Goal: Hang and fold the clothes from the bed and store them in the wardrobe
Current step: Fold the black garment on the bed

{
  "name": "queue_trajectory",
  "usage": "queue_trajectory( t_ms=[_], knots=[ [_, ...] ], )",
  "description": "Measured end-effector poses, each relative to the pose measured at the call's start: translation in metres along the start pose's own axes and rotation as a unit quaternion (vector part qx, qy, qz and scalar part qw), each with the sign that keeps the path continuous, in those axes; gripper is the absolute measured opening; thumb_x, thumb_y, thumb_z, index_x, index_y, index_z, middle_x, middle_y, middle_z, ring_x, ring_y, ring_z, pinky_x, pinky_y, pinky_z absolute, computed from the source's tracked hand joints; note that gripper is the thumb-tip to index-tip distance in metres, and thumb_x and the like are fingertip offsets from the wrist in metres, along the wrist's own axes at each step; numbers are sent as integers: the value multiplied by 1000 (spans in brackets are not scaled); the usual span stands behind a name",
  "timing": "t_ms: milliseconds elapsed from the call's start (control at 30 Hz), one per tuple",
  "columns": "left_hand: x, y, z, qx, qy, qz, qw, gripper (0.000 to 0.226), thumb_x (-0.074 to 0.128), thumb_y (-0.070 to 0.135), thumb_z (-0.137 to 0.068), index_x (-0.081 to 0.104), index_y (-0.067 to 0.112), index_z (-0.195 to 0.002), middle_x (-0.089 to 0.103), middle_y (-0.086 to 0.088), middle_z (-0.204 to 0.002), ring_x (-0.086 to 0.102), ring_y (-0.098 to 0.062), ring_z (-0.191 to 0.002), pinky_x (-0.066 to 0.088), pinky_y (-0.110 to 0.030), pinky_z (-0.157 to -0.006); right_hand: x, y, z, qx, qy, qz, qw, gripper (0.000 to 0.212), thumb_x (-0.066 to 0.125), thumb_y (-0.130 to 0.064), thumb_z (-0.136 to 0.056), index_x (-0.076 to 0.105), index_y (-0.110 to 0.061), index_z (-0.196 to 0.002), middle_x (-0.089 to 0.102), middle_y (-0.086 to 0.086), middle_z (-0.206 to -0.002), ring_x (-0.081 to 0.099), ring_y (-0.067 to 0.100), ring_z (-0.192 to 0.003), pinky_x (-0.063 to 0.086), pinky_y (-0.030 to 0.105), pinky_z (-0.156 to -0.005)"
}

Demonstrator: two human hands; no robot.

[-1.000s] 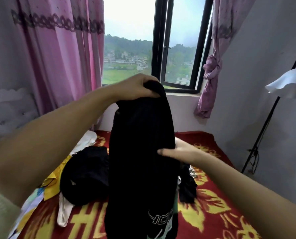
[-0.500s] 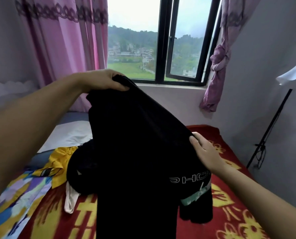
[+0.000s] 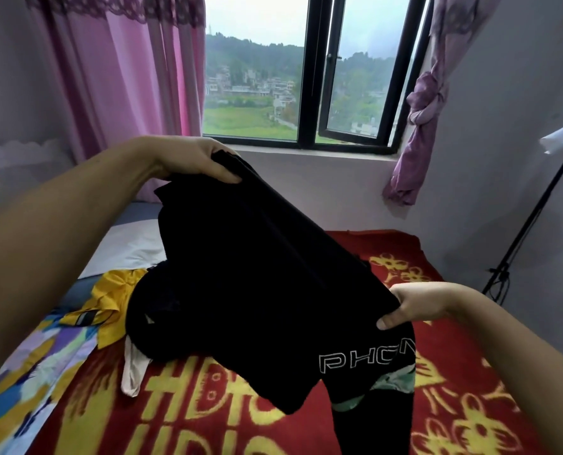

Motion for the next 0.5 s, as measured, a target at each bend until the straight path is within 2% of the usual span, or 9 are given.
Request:
queue_trajectory(
  t_ms=[67, 100, 167, 233, 300, 333, 400, 467, 500],
  knots=[
    [-8, -13, -8, -25, -8, -7, 1000, 30, 75, 28, -69, 72, 15, -97, 74, -4, -91, 70, -14, -79, 55, -21, -68, -11, 4, -2, -2, 28, -26, 999, 7, 65, -29, -90, 71, -25, -88, 73, -13, -93, 68, 2, -88, 48, 20, -79],
    [-13, -23, -14, -41, 3, -38, 998, 26, 75, 24, -74, 72, 14, -97, 73, -5, -92, 70, -14, -78, 56, -22, -69, -18, 6, -6, -3, 58, -45, 997, 9, 64, -27, -92, 70, -26, -85, 73, -13, -90, 68, 4, -85, 48, 17, -73],
    [-26, -42, -35, -61, 61, -184, 979, 9, 70, 12, -84, 71, 17, -92, 71, -7, -89, 67, -17, -80, 55, -27, -73, -36, 11, -19, 6, 147, -44, 988, 12, 60, -24, -94, 67, -29, -86, 72, -13, -86, 67, 5, -82, 46, 15, -63],
    [-32, -58, -58, -61, 145, -308, 938, 18, 60, 4, -87, 70, 14, -98, 69, -9, -95, 63, -25, -90, 50, -34, -82, -53, 18, -38, 25, 239, -4, 971, 11, 56, -20, -96, 64, -28, -96, 68, -11, -94, 64, 11, -87, 44, 20, -63],
    [-33, -71, -68, -59, 241, -310, 918, 32, 50, 0, -86, 68, 13, -109, 68, -10, -107, 60, -28, -100, 47, -36, -87, -66, 23, -52, 34, 293, 8, 955, 22, 51, -11, -96, 63, -26, -107, 67, -2, -98, 64, 22, -90, 44, 29, -65],
    [-35, -75, -69, -54, 282, -295, 911, 38, 47, -1, -85, 67, 15, -113, 67, -10, -111, 59, -29, -104, 47, -37, -89, -75, 24, -54, 36, 311, 7, 950, 30, 48, -5, -94, 63, -27, -109, 67, 0, -95, 65, 23, -87, 44, 29, -64],
    [-43, -75, -67, -24, 340, -262, 903, 45, 44, -4, -82, 66, 15, -117, 66, -10, -116, 58, -29, -109, 45, -35, -93, -90, 21, -50, 41, 323, 17, 945, 47, 42, 5, -87, 64, -34, -100, 66, -9, -84, 62, 10, -74, 43, 20, -54],
    [-49, -68, -58, 16, 356, -221, 908, 48, 43, -8, -81, 66, 13, -118, 67, -10, -114, 59, -25, -106, 43, -27, -90, -101, 15, -41, 45, 302, 39, 951, 53, 39, 9, -83, 62, -39, -83, 61, -17, -75, 55, -2, -67, 39, 12, -48],
    [-51, -64, -49, 33, 348, -209, 913, 48, 44, -10, -80, 67, 12, -117, 68, -8, -110, 60, -18, -101, 41, -21, -87, -102, 12, -37, 48, 286, 56, 955, 54, 39, 10, -81, 61, -39, -76, 62, -16, -72, 55, -2, -66, 40, 12, -49]
  ],
)
Point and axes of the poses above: each hand's wrist, its own z-axis away from the middle knuckle, its own x-axis out of the palm, y = z × x, the point moved 8 cm from there along -z, towards the middle knuckle
